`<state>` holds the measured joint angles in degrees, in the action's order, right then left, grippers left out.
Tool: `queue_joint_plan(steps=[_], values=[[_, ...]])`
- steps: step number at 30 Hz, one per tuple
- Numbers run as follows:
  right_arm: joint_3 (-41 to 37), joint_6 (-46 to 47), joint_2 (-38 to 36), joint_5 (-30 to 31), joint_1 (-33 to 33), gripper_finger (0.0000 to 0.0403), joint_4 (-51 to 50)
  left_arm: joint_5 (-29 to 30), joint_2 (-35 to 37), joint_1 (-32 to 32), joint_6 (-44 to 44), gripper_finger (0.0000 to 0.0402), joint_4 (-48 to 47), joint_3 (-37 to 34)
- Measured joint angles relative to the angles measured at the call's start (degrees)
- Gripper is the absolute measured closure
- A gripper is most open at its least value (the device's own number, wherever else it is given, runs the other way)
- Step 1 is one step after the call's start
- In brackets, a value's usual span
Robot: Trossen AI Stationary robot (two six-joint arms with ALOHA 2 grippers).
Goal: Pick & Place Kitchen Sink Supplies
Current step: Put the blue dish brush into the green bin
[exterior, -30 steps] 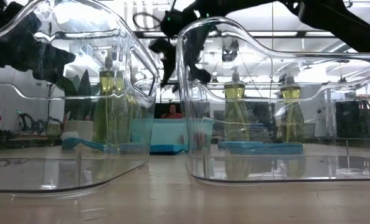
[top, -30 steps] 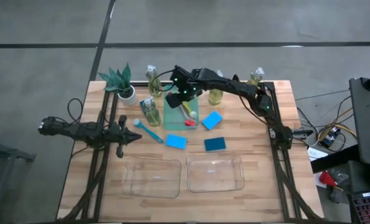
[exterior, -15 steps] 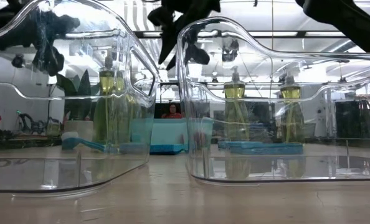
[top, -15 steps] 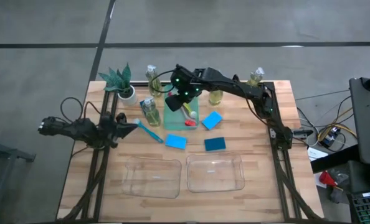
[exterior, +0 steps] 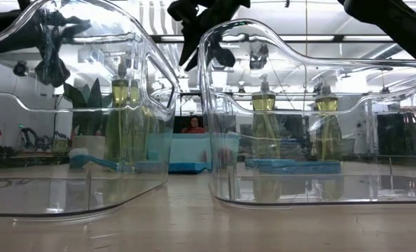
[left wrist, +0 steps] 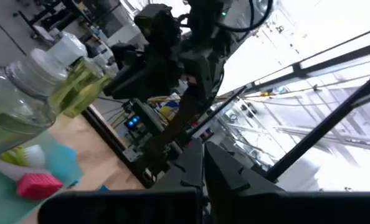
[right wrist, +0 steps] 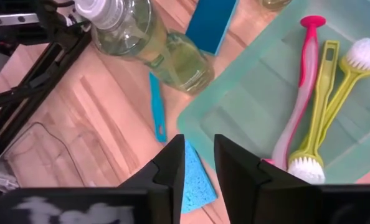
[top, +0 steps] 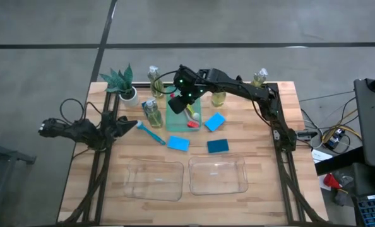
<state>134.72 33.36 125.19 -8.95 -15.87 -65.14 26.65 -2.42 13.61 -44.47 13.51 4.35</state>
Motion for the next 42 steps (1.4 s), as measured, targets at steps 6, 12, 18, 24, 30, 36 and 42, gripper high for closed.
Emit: queue_joint_plan(steps=[6,12,18,24,30,36,42], values=[[0.0,0.0,0.0,0.0,0.3,0.0333,0.1,-1.1,-0.3,0.0,-1.1,0.0343,-0.5,0.0],[0.0,0.0,0.0,0.0,0.6,0.0331,0.0,-2.4,-0.5,0.0,-9.2,0.0240,0.1,1.7],[0.0,-0.2,-0.5,-0.5,1.0,0.0326,0.0,-2.7,-0.5,0.0,-14.3,0.0182,8.8,2.2],[0.0,-1.3,-2.3,-0.1,1.0,0.0340,0.3,-5.3,-1.7,0.0,-6.7,0.0185,10.0,5.6],[0.0,-3.7,-2.9,0.5,0.9,0.0347,0.9,-9.8,-8.6,0.0,-0.4,0.0187,3.1,12.6],[0.0,-5.1,-4.8,0.5,0.9,0.0345,1.1,-18.0,-15.2,0.1,3.0,0.0188,-26.3,27.9],[0.0,-8.1,-7.8,0.2,0.9,0.0352,1.7,-12.1,-23.5,0.0,14.4,0.0188,-58.9,41.6]])
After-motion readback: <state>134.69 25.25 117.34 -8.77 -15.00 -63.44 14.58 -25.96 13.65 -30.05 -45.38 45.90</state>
